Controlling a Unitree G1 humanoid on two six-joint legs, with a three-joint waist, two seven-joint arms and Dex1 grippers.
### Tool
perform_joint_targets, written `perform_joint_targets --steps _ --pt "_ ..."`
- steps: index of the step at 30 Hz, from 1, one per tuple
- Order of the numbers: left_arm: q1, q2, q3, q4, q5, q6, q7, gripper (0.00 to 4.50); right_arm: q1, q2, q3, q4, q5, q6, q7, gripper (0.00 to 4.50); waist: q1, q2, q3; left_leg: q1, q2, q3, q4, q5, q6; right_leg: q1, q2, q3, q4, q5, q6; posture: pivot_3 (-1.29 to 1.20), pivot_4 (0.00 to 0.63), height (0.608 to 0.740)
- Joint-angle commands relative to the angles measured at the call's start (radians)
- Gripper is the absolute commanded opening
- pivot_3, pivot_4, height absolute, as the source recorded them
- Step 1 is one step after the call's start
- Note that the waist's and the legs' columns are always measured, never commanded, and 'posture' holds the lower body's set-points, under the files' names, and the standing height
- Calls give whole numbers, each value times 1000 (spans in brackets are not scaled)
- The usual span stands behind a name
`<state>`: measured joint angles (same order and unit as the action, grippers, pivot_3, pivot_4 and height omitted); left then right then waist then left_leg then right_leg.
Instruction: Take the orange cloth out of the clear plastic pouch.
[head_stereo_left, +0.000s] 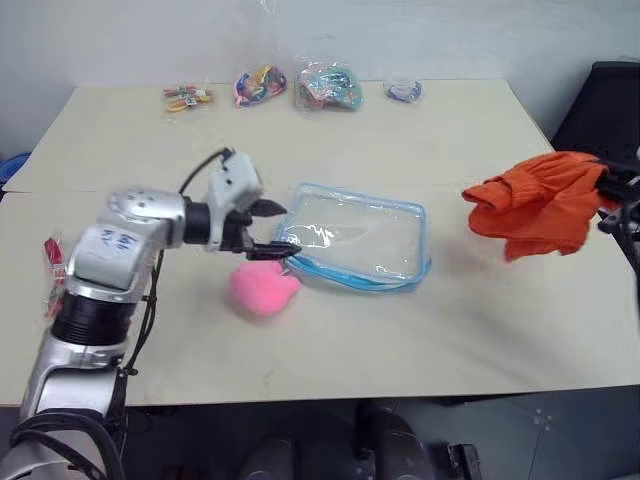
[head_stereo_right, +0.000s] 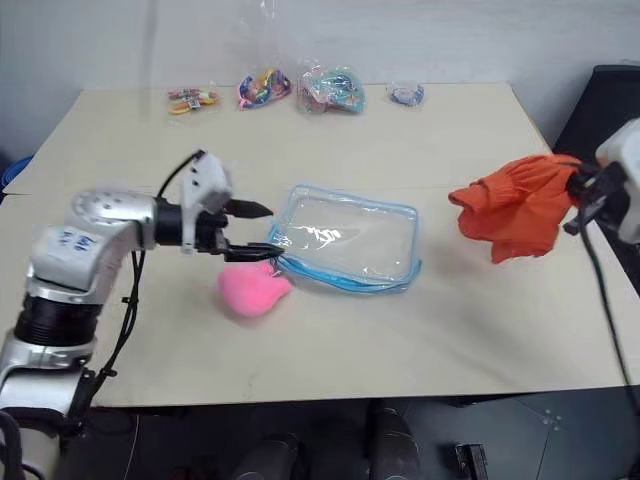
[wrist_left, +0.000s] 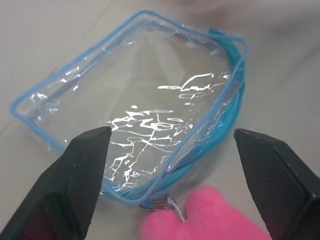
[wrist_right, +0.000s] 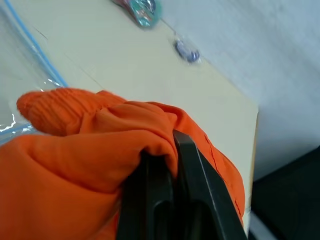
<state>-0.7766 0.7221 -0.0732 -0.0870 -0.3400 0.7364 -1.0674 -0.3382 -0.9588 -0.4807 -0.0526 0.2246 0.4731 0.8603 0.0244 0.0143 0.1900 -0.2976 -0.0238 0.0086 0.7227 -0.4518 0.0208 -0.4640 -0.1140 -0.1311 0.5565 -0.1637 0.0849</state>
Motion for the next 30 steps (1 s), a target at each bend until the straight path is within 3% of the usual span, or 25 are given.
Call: perform_joint_targets --steps 1,3,7,12,19,23,30 --pt "-26 -19 50 -25 -70 -14 -17 4168 103 43 -33 74 -59 -35 -113 0 6 0 0 0 0 0 1 0 0 0 0 -1 0 0 0 0 150 740" --pt "-30 -40 67 -45 -113 -6 -22 4168 183 60 -19 120 -92 -86 -141 0 8 0 0 0 0 0 3 0 0 0 -1 -3 0 0 0 0 150 740" --pt "-24 -55 79 -101 -200 -6 -68 4168 365 31 54 173 -231 -369 -172 0 0 0 0 -2 0 2 2 0 0 1 -1 -2 0 0 0 0 150 740" --pt "-49 -27 84 -91 -263 13 -128 4168 467 -43 79 187 -299 -679 -141 0 -22 2 0 2 0 6 -2 1 -2 2 0 3 0 0 0 0 150 740" --pt "-85 -12 55 -31 -245 -31 -179 4168 511 -94 74 248 -312 -797 -124 0 -25 2 0 5 2 6 -3 2 -3 4 2 3 1 0 -1 0 150 740" --pt "-92 -6 46 -6 -238 -54 -211 4200 539 -94 55 261 -291 -825 -107 990 -22 2 0 5 2 6 -3 2 -3 4 1 3 0 0 -1 0 150 740" --pt "-113 17 44 73 -229 -99 -282 4200 651 -84 -79 182 -141 -720 7 3553 -23 2 0 4 2 6 -3 2 -3 4 1 3 0 0 -1 0 150 740"
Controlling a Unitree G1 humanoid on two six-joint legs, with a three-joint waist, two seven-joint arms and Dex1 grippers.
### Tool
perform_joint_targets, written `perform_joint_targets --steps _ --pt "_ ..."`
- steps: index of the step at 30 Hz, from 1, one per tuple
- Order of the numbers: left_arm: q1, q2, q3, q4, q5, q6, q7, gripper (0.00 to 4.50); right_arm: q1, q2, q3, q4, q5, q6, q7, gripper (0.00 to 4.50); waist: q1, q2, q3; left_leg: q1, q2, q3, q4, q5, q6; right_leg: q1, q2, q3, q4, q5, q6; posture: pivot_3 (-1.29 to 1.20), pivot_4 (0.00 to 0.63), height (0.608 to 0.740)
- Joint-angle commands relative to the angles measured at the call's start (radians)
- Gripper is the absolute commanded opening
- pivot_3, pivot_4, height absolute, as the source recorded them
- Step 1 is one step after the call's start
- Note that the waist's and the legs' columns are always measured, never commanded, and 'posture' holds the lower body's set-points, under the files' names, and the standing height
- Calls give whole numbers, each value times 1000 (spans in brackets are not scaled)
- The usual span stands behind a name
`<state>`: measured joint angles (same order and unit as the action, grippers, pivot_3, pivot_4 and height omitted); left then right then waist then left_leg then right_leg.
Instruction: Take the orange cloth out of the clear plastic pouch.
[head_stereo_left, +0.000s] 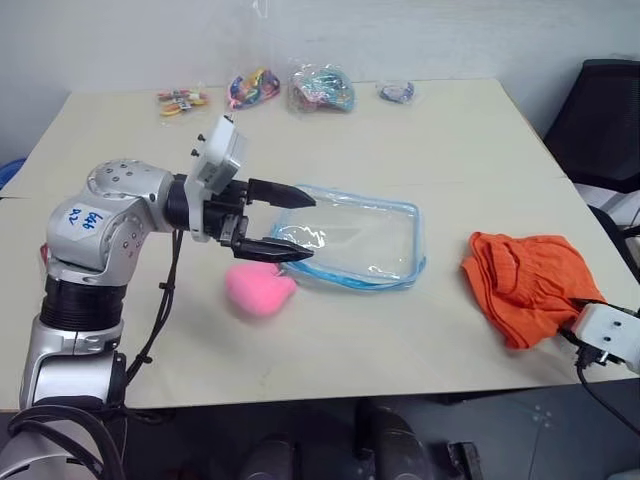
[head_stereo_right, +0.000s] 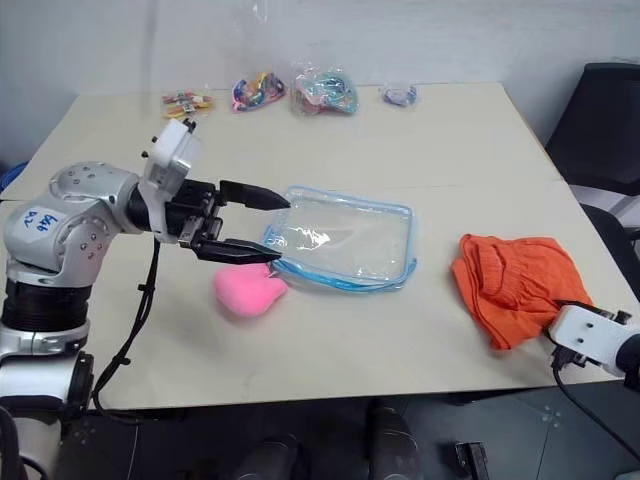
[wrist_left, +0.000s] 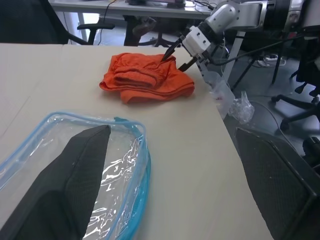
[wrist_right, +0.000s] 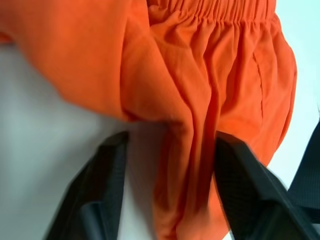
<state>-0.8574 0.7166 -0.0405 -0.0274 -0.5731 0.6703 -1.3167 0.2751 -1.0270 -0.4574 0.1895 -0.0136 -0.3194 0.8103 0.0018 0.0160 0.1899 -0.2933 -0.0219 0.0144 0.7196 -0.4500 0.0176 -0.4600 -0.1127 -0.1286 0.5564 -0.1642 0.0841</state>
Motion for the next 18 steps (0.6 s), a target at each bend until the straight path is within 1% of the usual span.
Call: perform_joint_targets --steps 1,2,3,5,9,13,18 --pt "-36 28 13 29 6 -39 -43 4200 61 -8 -152 -93 158 146 91 3921 1 0 0 0 0 0 0 0 0 0 0 0 0 0 0 0 150 740" --pt "-43 39 15 55 16 -59 -62 4200 110 -3 -241 -142 256 282 158 4310 2 0 0 0 0 0 0 0 0 0 0 0 0 0 0 0 150 740" --pt "-47 50 16 76 24 -77 -82 4200 157 -1 -323 -179 340 396 223 4485 7 2 1 0 0 0 0 0 0 0 0 0 0 0 0 0 150 740" --pt "-53 64 14 100 31 -99 -111 4200 221 -1 -428 -221 425 538 299 4485 11 2 1 -1 0 0 0 0 0 0 0 -1 0 0 0 0 150 740" --pt "-79 85 23 176 37 -138 -163 4200 333 -18 -670 -199 515 813 399 4485 23 2 1 -1 0 -1 1 -1 2 1 0 -1 -1 0 0 0 150 740" --pt "-94 81 20 212 40 -157 -183 4200 392 0 -793 -212 549 925 455 4485 25 1 0 -1 0 -1 1 -2 4 1 0 -1 -2 0 0 0 150 740" --pt "-92 59 7 229 59 -196 -193 4200 428 44 -851 -257 569 967 473 4485 23 1 0 -1 0 -1 0 -2 4 1 0 0 -1 0 0 0 150 740"
